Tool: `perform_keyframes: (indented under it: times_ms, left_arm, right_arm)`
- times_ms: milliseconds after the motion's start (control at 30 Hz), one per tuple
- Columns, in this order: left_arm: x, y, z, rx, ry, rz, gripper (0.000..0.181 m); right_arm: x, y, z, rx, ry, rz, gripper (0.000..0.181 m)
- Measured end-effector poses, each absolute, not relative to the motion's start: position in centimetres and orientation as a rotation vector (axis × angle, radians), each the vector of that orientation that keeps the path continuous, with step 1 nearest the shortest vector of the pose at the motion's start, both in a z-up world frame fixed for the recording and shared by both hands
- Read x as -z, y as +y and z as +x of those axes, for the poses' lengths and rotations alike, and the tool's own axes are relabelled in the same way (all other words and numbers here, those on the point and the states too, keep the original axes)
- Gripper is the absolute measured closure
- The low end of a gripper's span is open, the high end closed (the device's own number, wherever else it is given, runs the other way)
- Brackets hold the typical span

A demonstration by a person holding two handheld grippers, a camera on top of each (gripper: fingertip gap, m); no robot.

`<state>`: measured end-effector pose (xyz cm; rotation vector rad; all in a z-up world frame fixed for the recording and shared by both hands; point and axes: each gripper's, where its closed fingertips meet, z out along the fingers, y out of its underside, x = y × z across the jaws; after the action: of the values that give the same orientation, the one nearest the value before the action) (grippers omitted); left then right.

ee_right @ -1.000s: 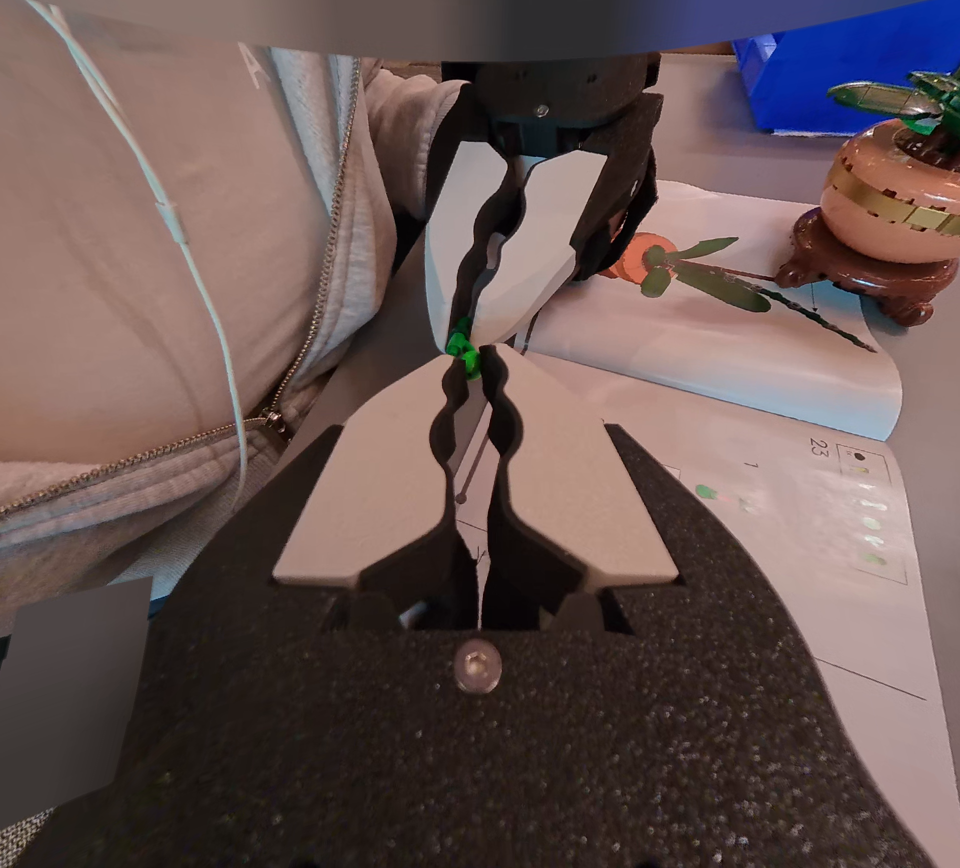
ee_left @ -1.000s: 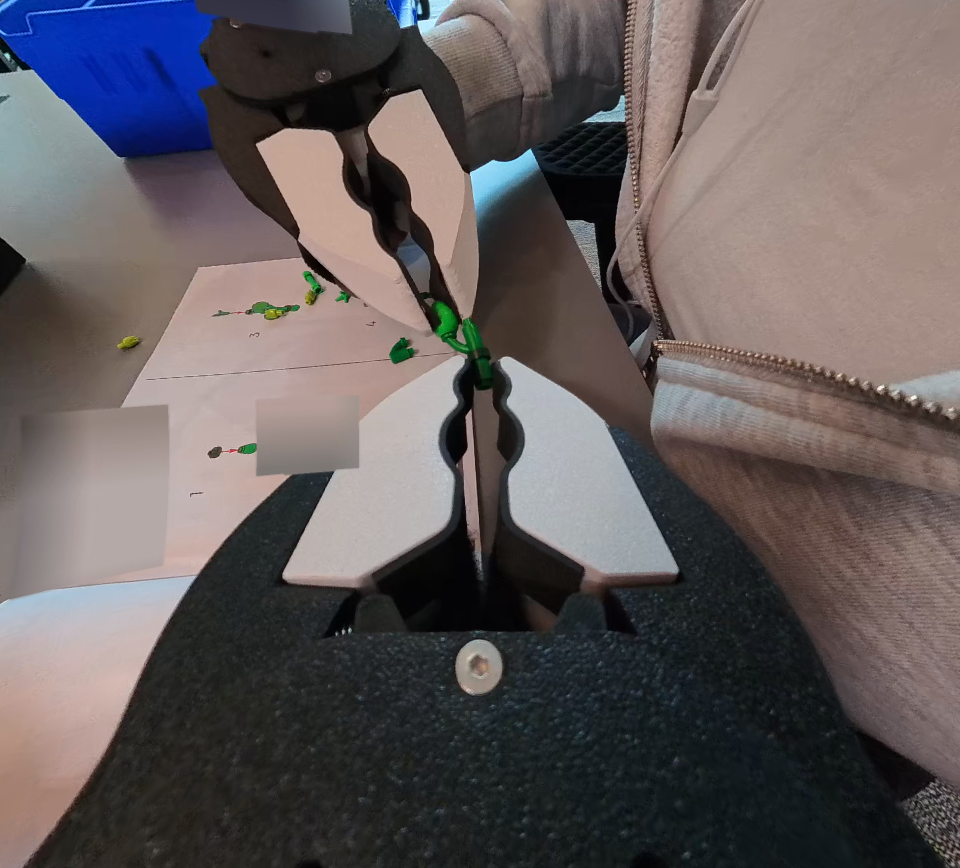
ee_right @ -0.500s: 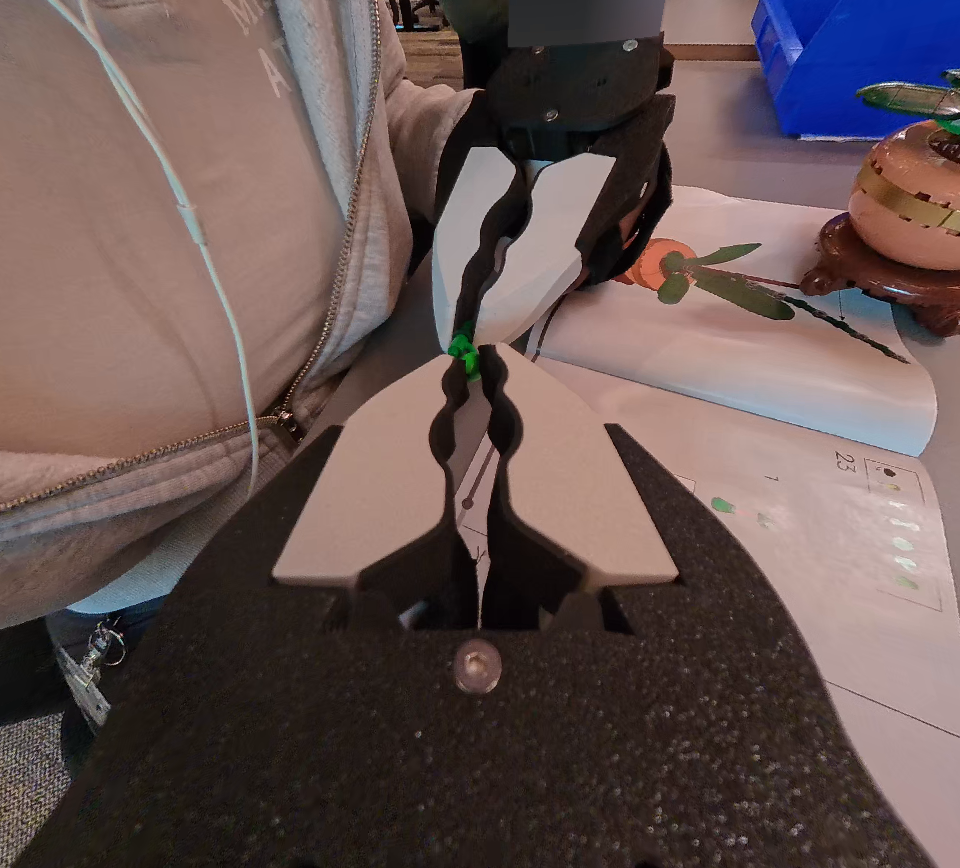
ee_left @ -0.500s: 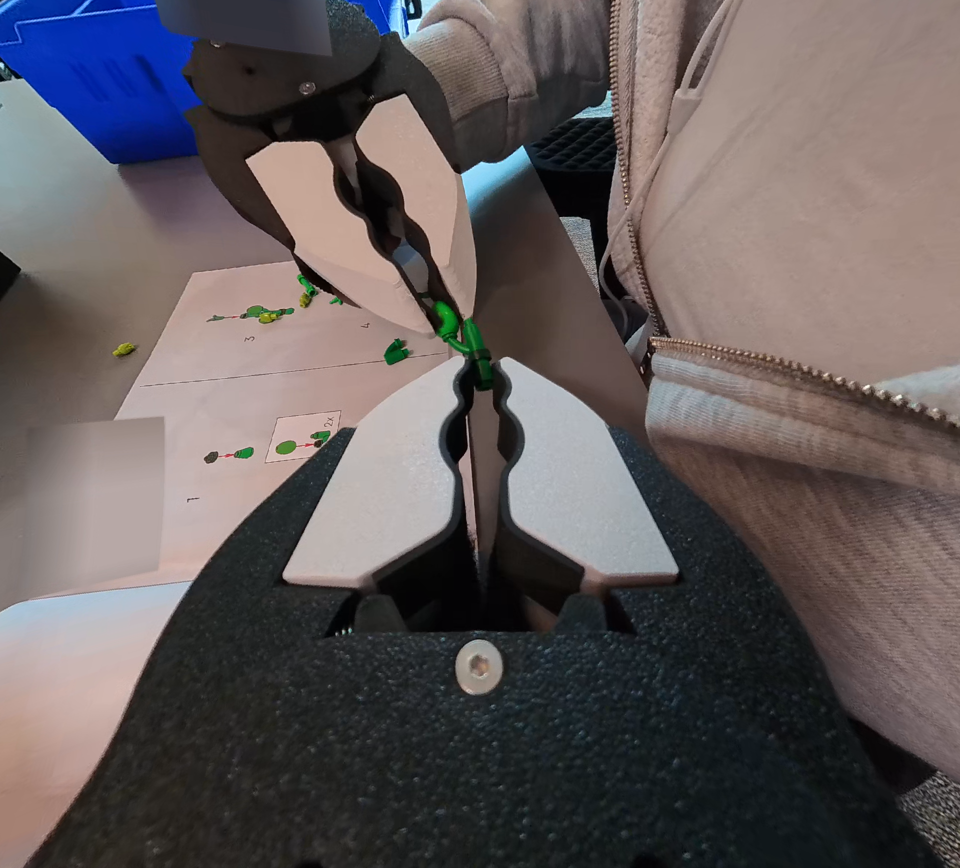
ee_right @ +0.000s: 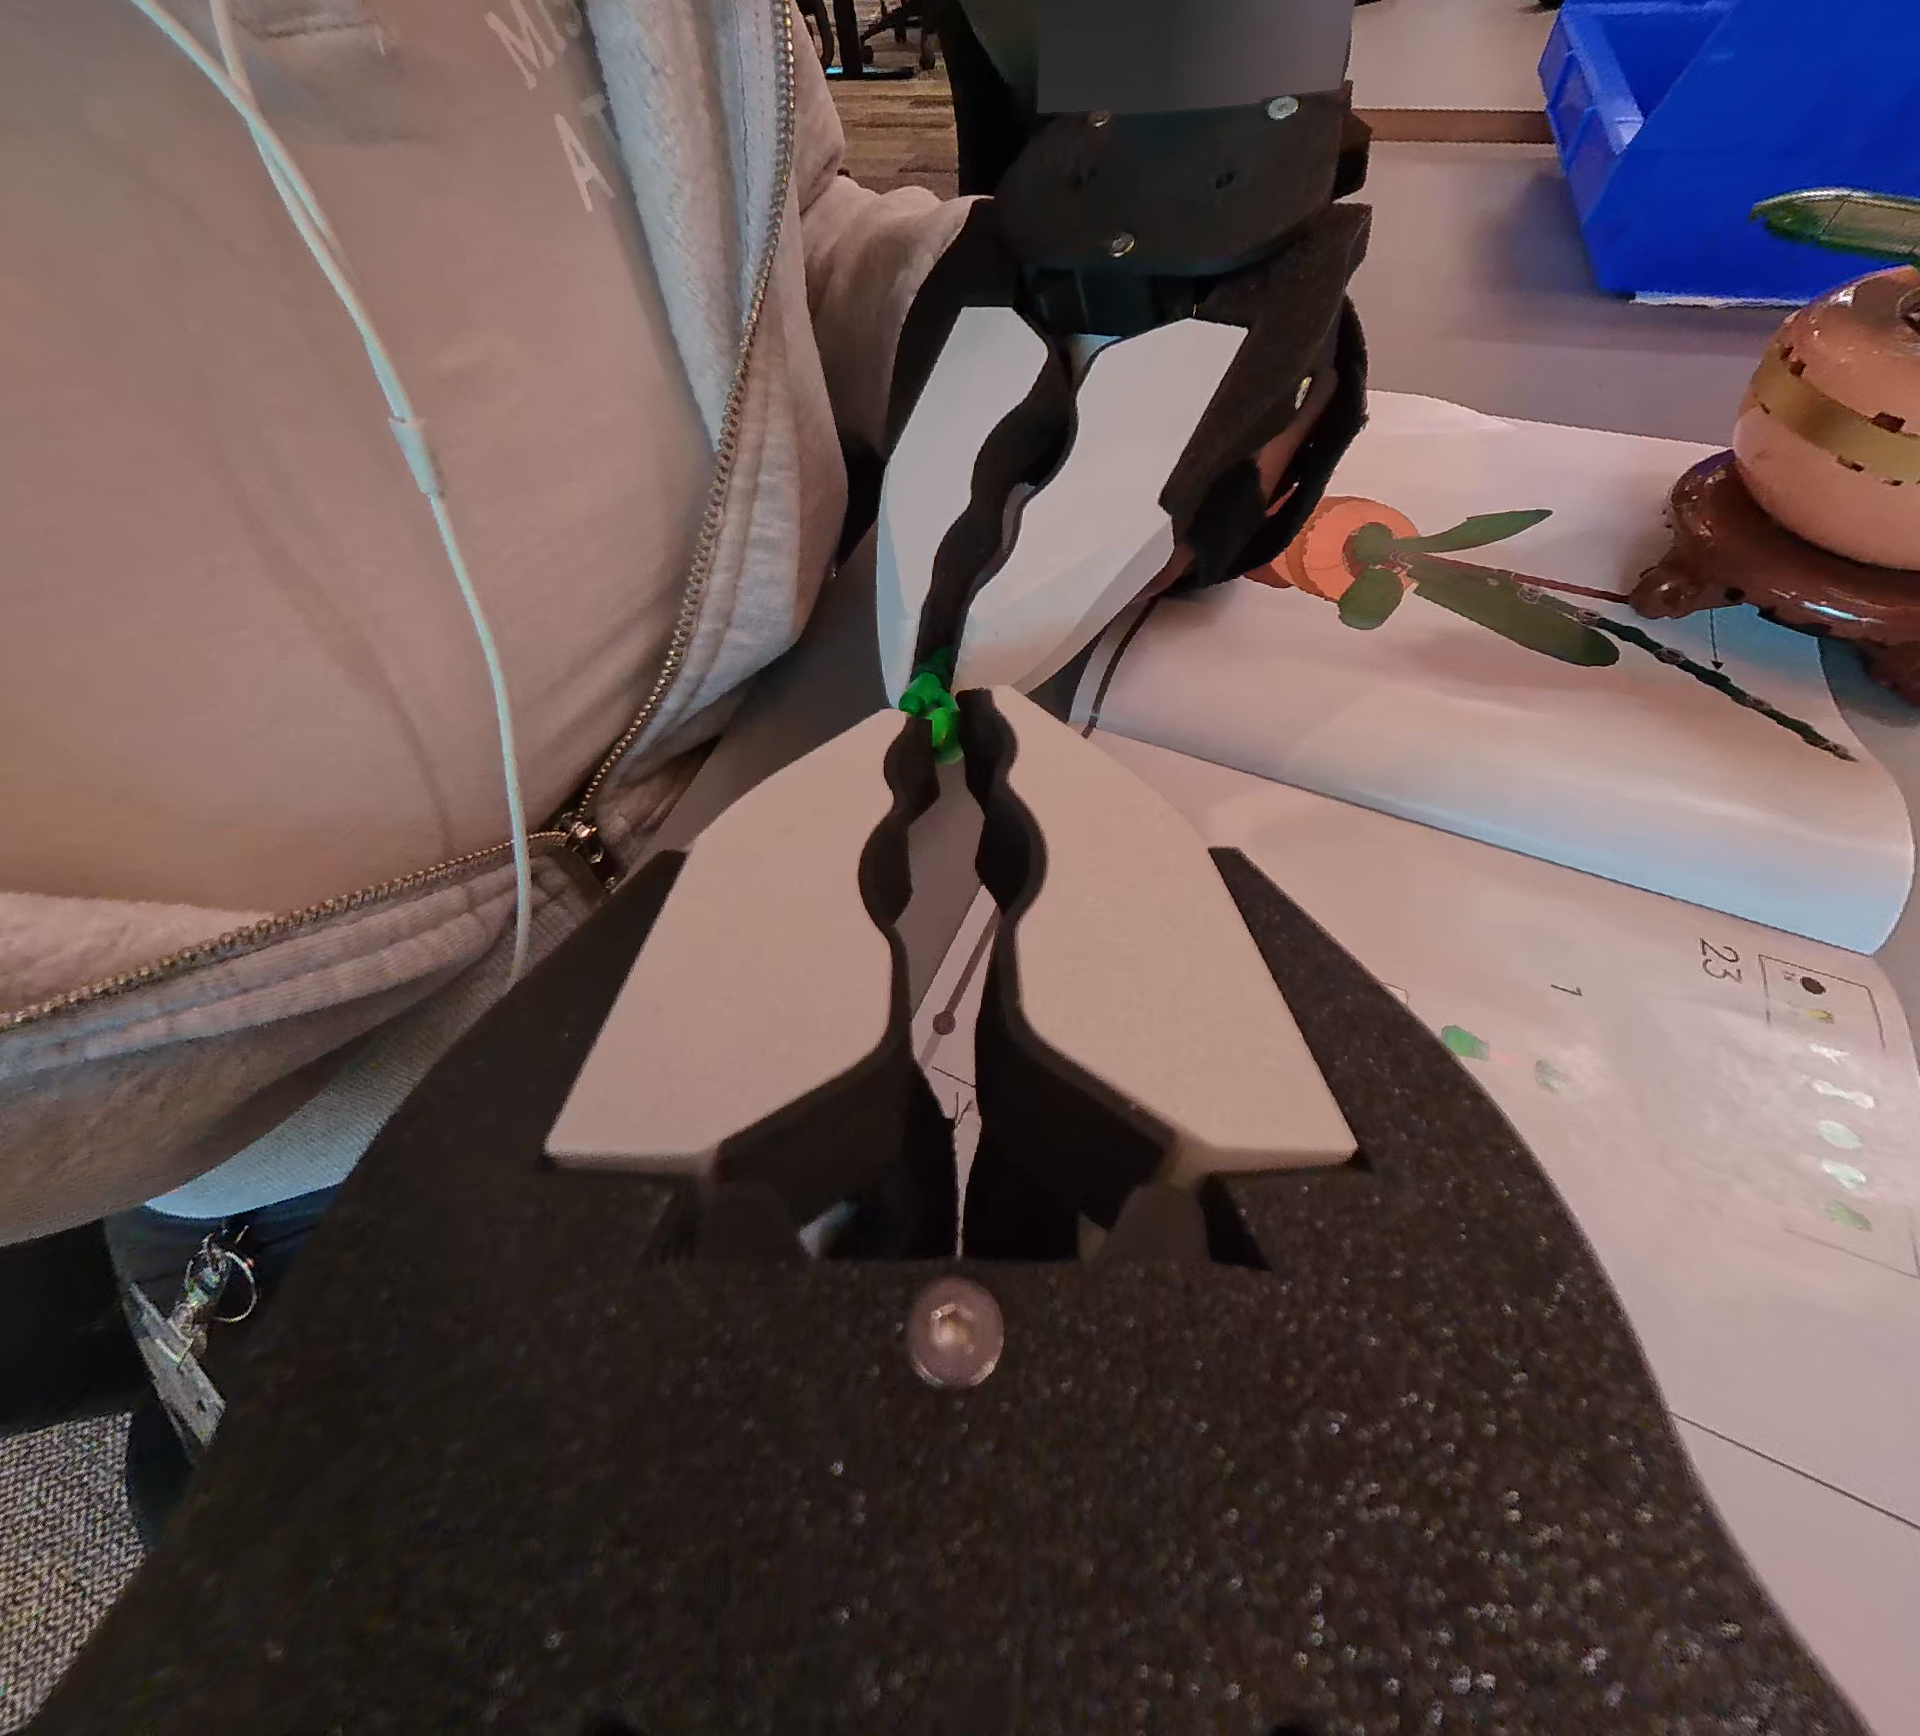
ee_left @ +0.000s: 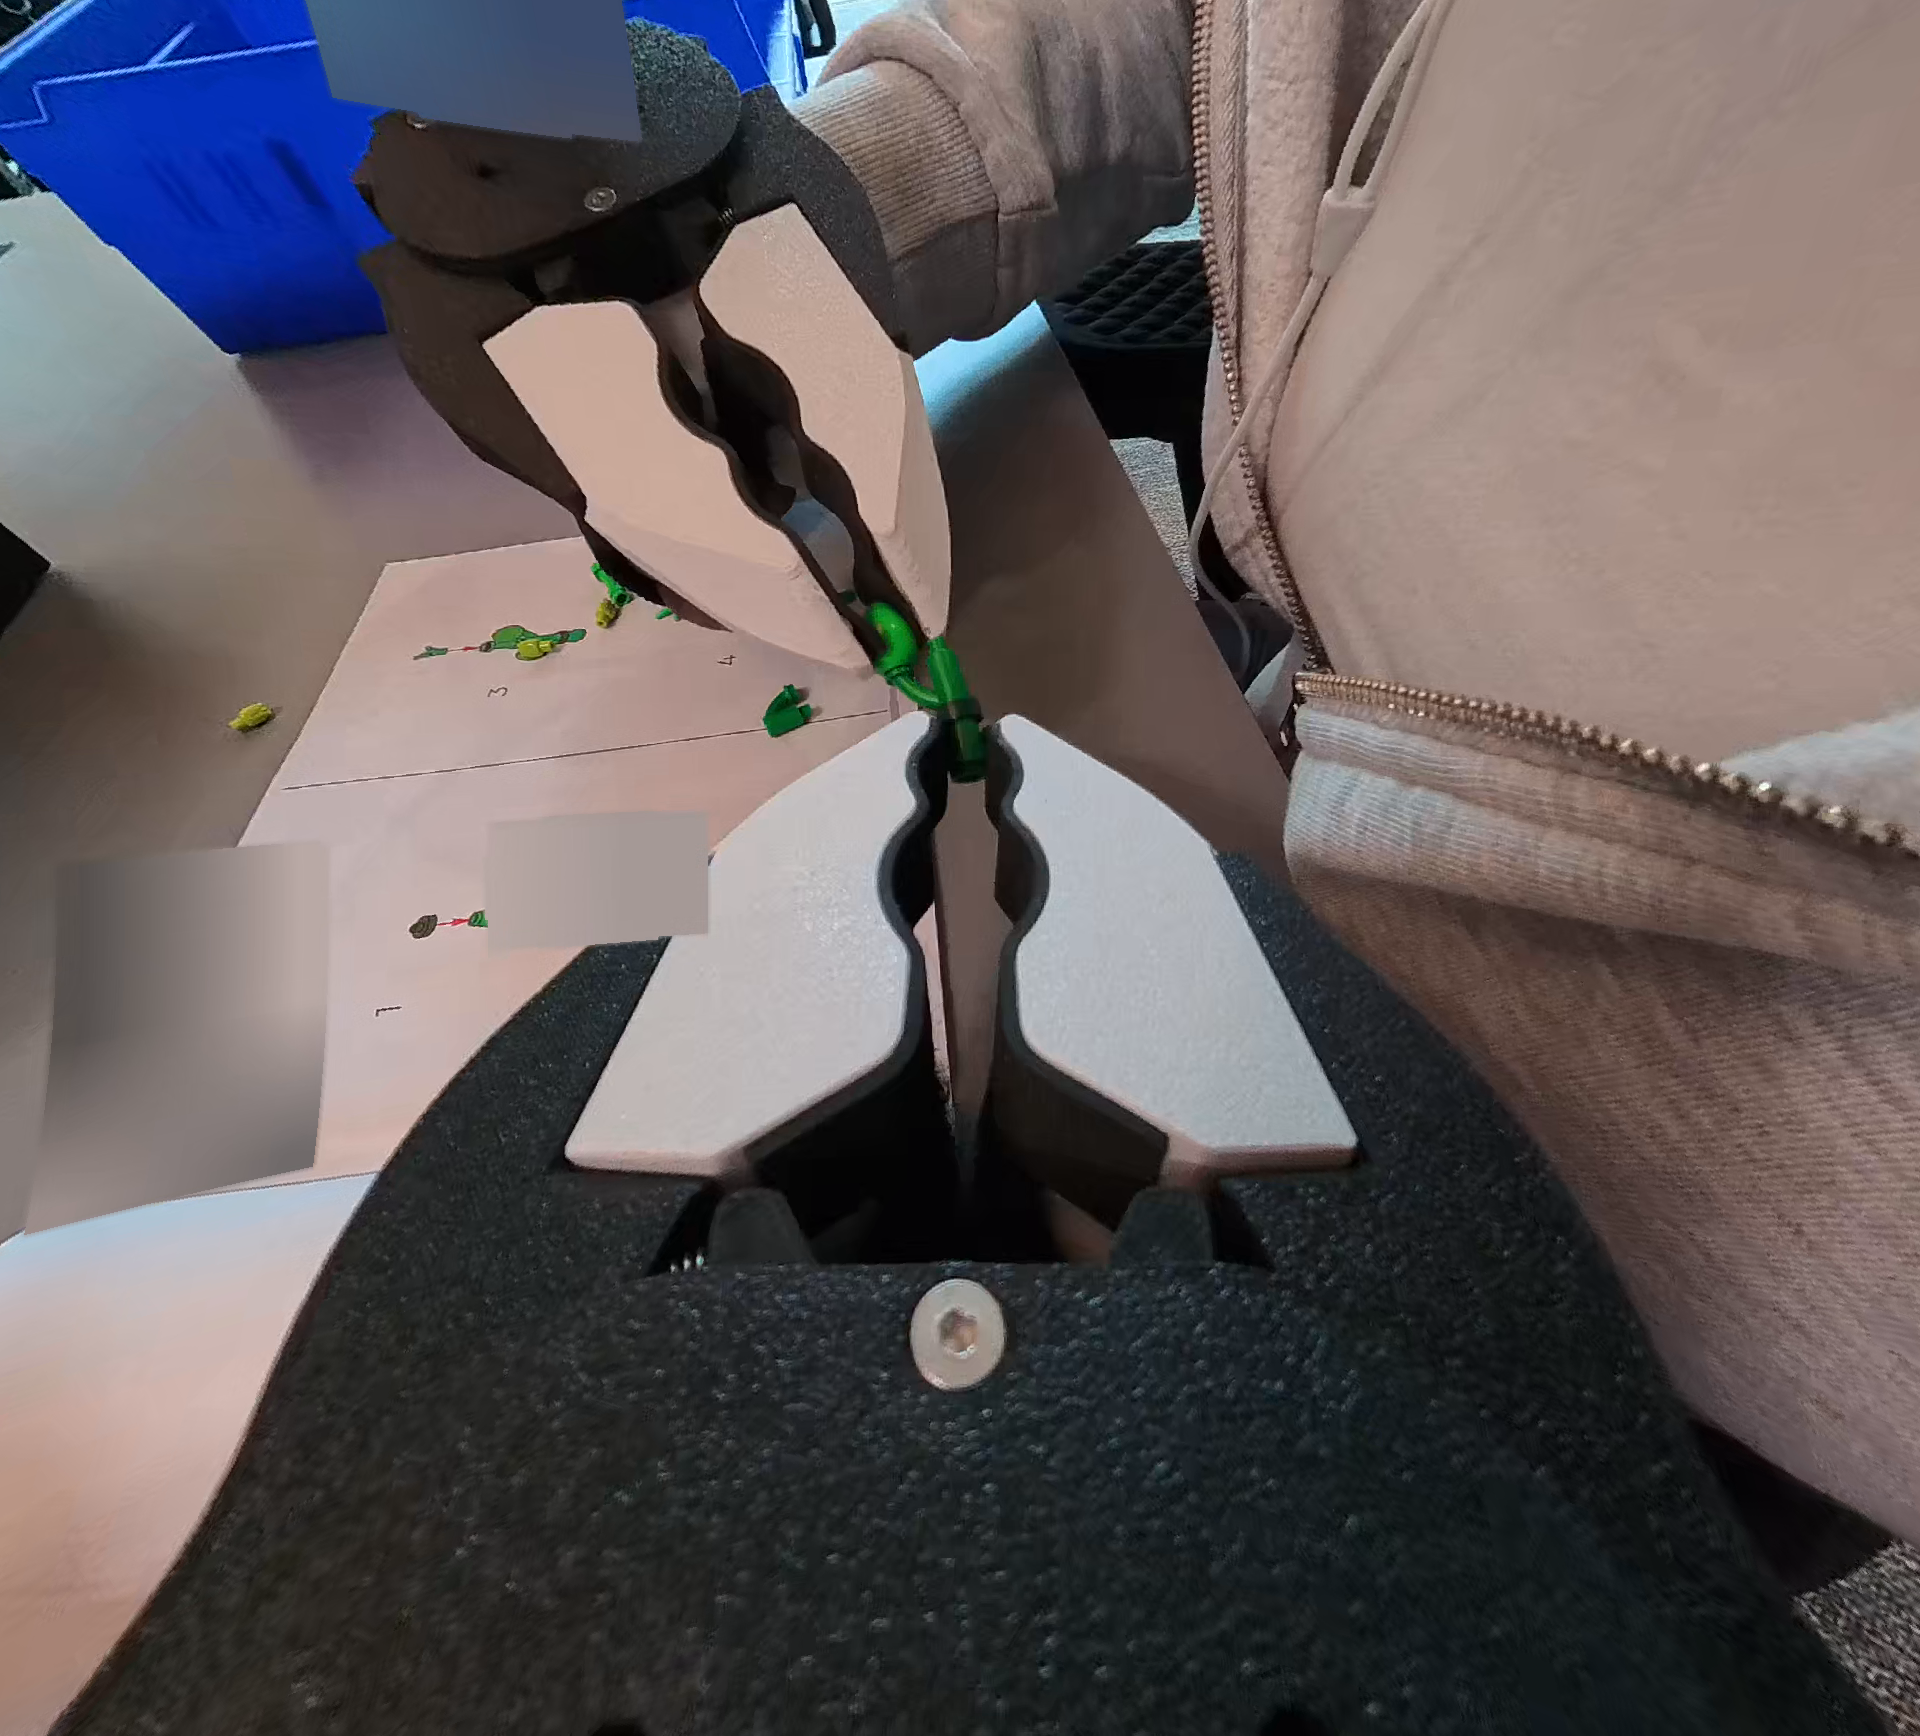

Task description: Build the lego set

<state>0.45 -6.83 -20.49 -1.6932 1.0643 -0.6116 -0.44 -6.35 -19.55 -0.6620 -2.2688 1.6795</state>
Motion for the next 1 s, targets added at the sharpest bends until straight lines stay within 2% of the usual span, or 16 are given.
perform_keyframes:
  times_ms: [467,533,633,867,1000]
  left_arm:
    - [20.2,-6.5,0.2,0.596,1.032,-1.685,0.176]
    - [19.3,-5.9,-0.2,0.572,0.97,-1.644,0.176]
    - [18.4,-5.2,-1.1,0.535,0.882,-1.621,0.176]
    - [14.6,-3.1,-7.1,0.242,0.45,-1.529,0.175]
    - [13.9,-3.1,-10.2,0.227,0.222,-1.536,0.175]
  right_arm:
    - [18.8,-6.0,-0.8,-1.663,-2.27,-0.65,0.173]
    - [17.9,-5.6,-1.2,-1.661,-2.248,-0.685,0.149]
    - [16.9,-4.6,-1.7,-1.599,-2.18,-0.743,0.14]
    - [12.9,0.6,-0.3,-1.463,-1.726,-0.968,0.14]
    - [13.4,3.0,2.2,-1.272,-1.645,-1.156,0.143]
